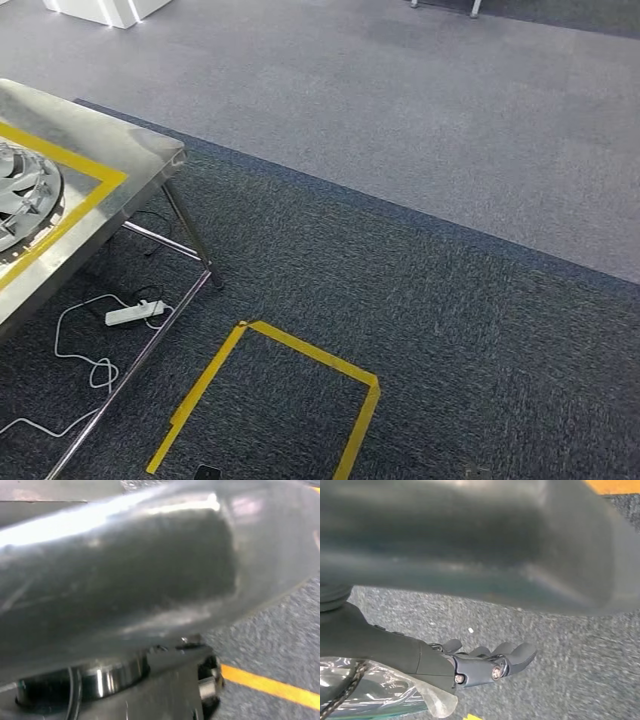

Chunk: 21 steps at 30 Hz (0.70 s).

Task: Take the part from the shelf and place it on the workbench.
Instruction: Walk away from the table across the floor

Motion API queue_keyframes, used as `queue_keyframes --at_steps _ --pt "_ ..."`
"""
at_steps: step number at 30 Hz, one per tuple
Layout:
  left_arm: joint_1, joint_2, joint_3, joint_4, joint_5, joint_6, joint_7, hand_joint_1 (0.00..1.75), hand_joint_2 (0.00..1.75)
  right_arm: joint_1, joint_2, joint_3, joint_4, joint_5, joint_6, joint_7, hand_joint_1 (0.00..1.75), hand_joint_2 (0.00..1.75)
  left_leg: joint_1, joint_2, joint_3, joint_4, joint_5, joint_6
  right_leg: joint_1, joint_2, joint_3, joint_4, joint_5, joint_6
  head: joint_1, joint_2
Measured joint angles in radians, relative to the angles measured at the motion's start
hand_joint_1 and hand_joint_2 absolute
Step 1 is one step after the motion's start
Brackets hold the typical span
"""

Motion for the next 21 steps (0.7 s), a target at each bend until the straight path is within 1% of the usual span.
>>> queue_keyframes --at_steps 1,2,3,4,5,6,7,8,9,10,11,12,13,14,15,16,17,18,19,20,21 --pt "-0.002 0.001 -0.004 0.0 -0.002 -0.002 0.001 0.0 0.0 -0.001 0.0 -0.003 0.0 -0.003 0.0 -0.001 0.0 0.0 0.001 0.013 0.006 -0.017 0.001 0.003 0.0 -0.007 -0.009 0.004 -0.004 0.004 0.0 0.0" --pt "-0.004 0.002 -0.008 0.0 -0.006 -0.004 0.001 0.0 0.0 -0.003 0.0 -0.006 0.0 -0.007 0.001 -0.003 0.0 0.0 0.003 0.025 0.012 -0.037 0.003 0.006 0.002 -0.025 -0.023 0.022 -0.017 0.008 0.003 0.0" --pt "-0.004 0.002 -0.014 0.0 -0.012 -0.007 0.002 0.0 0.0 -0.007 0.0 -0.01 0.0 -0.012 0.002 -0.005 0.0 0.0 0.005 0.039 0.017 -0.054 0.004 0.009 0.004 -0.048 -0.046 0.06 -0.04 0.011 0.006 0.0" --pt "-0.003 0.004 -0.021 0.0 -0.018 -0.01 0.002 0.0 0.0 -0.014 -0.001 -0.013 0.0 -0.019 0.004 -0.007 0.0 0.0 0.004 0.052 0.016 -0.058 0.005 0.01 0.004 -0.073 -0.078 0.116 -0.069 0.015 0.009 0.0" --pt "0.0 0.007 -0.029 0.0 -0.025 -0.015 0.004 0.0 0.0 -0.022 -0.001 -0.018 -0.001 -0.027 0.007 -0.008 0.0 0.0 0.004 0.065 0.014 -0.059 0.006 0.011 0.003 -0.085 -0.113 0.185 -0.097 0.019 0.011 0.0" --pt "0.003 0.01 -0.037 0.0 -0.032 -0.019 0.006 0.0 0.0 -0.028 -0.002 -0.022 -0.001 -0.034 0.01 -0.009 0.0 0.0 0.003 0.08 0.012 -0.059 0.006 0.01 0.002 -0.091 -0.142 0.242 -0.114 0.024 0.012 0.0" --pt "0.004 0.013 -0.045 0.0 -0.038 -0.023 0.007 0.0 0.0 -0.032 -0.003 -0.027 -0.002 -0.04 0.014 -0.009 0.0 0.0 0.003 0.094 0.01 -0.058 0.007 0.009 0.0 -0.095 -0.155 0.27 -0.113 0.028 0.011 0.0" --pt "0.005 0.017 -0.052 0.0 -0.042 -0.025 0.008 0.0 0.0 -0.035 -0.004 -0.031 -0.002 -0.045 0.016 -0.009 0.0 0.0 0.004 0.107 0.009 -0.057 0.007 0.008 -0.002 -0.099 -0.149 0.26 -0.093 0.032 0.011 0.0" --pt "0.004 0.019 -0.058 0.0 -0.045 -0.027 0.009 0.0 0.0 -0.036 -0.006 -0.033 -0.003 -0.048 0.018 -0.009 0.0 0.0 0.005 0.117 0.008 -0.054 0.007 0.006 -0.004 -0.108 -0.121 0.21 -0.06 0.035 0.011 0.0" --pt "0.003 0.021 -0.064 0.0 -0.046 -0.028 0.009 0.0 0.0 -0.038 -0.007 -0.035 -0.004 -0.05 0.019 -0.008 0.0 0.0 0.005 0.126 0.008 -0.05 0.006 0.002 -0.006 -0.124 -0.082 0.138 -0.027 0.037 0.012 0.0" --pt "0.003 0.023 -0.068 0.0 -0.048 -0.029 0.009 0.0 0.0 -0.042 -0.008 -0.037 -0.005 -0.052 0.02 -0.008 0.0 0.0 0.004 0.133 0.006 -0.043 0.003 -0.004 -0.005 -0.142 -0.048 0.073 -0.006 0.036 0.012 0.0" --pt "0.003 0.026 -0.072 0.0 -0.05 -0.029 0.01 0.0 0.0 -0.047 -0.009 -0.038 -0.005 -0.054 0.021 -0.008 0.0 0.0 0.002 0.14 0.003 -0.036 0.0 -0.011 -0.003 -0.154 -0.024 0.028 0.006 0.029 0.011 0.0" --pt "0.002 0.028 -0.077 0.0 -0.053 -0.03 0.011 0.0 0.0 -0.052 -0.01 -0.04 -0.006 -0.058 0.022 -0.009 0.0 0.0 -0.001 0.148 0.0 -0.03 -0.001 -0.017 -0.001 -0.16 -0.015 0.007 0.008 0.02 0.01 0.0" --pt "0.002 0.031 -0.082 0.0 -0.058 -0.036 0.014 0.0 0.0 -0.057 -0.01 -0.043 -0.006 -0.064 0.024 -0.008 0.0 0.0 -0.002 0.154 -0.002 -0.026 -0.002 -0.023 0.003 -0.155 -0.02 0.006 0.007 0.008 0.009 0.0" --pt "0.002 0.035 -0.089 0.0 -0.065 -0.046 0.018 0.0 0.0 -0.059 -0.012 -0.046 -0.007 -0.071 0.025 -0.006 0.0 0.0 -0.001 0.16 -0.003 -0.025 -0.001 -0.028 0.004 -0.145 -0.025 0.007 0.01 -0.002 0.008 0.0" --pt "0.001 0.042 -0.096 0.0 -0.073 -0.061 0.021 0.0 0.0 -0.062 -0.013 -0.049 -0.009 -0.078 0.027 0.0 0.0 0.0 0.002 0.155 -0.005 -0.02 -0.006 -0.035 0.004 -0.137 -0.028 0.008 0.013 -0.009 0.007 0.0" --pt "0.001 0.051 -0.105 0.0 -0.082 -0.078 0.024 0.0 0.0 -0.067 -0.015 -0.052 -0.01 -0.086 0.03 0.007 0.0 0.0 0.005 0.138 -0.011 -0.003 -0.023 -0.041 0.004 -0.128 -0.031 0.007 0.017 -0.017 0.007 0.0" --pt "0.002 0.06 -0.114 0.0 -0.089 -0.092 0.027 0.0 0.0 -0.075 -0.016 -0.054 -0.012 -0.092 0.032 0.016 0.0 0.0 0.007 0.115 -0.026 0.035 -0.052 -0.046 0.003 -0.118 -0.033 0.007 0.022 -0.025 0.007 0.0" --pt "0.002 0.069 -0.123 0.0 -0.095 -0.103 0.028 0.0 0.0 -0.085 -0.017 -0.055 -0.014 -0.1 0.035 0.026 0.0 0.0 0.009 0.09 -0.05 0.094 -0.09 -0.05 0.003 -0.107 -0.036 0.007 0.027 -0.032 0.006 0.0" --pt "0.003 0.077 -0.131 0.0 -0.099 -0.11 0.029 0.0 0.0 -0.095 -0.019 -0.056 -0.017 -0.107 0.037 0.034 0.0 0.0 0.009 0.074 -0.079 0.166 -0.128 -0.049 0.005 -0.095 -0.042 0.007 0.032 -0.037 0.006 0.0" --pt "0.004 0.083 -0.139 0.0 -0.102 -0.114 0.03 0.0 0.0 -0.104 -0.021 -0.056 -0.02 -0.114 0.04 0.041 0.0 0.0 0.009 0.067 -0.106 0.232 -0.156 -0.048 0.007 -0.083 -0.047 0.007 0.035 -0.039 0.006 0.0"
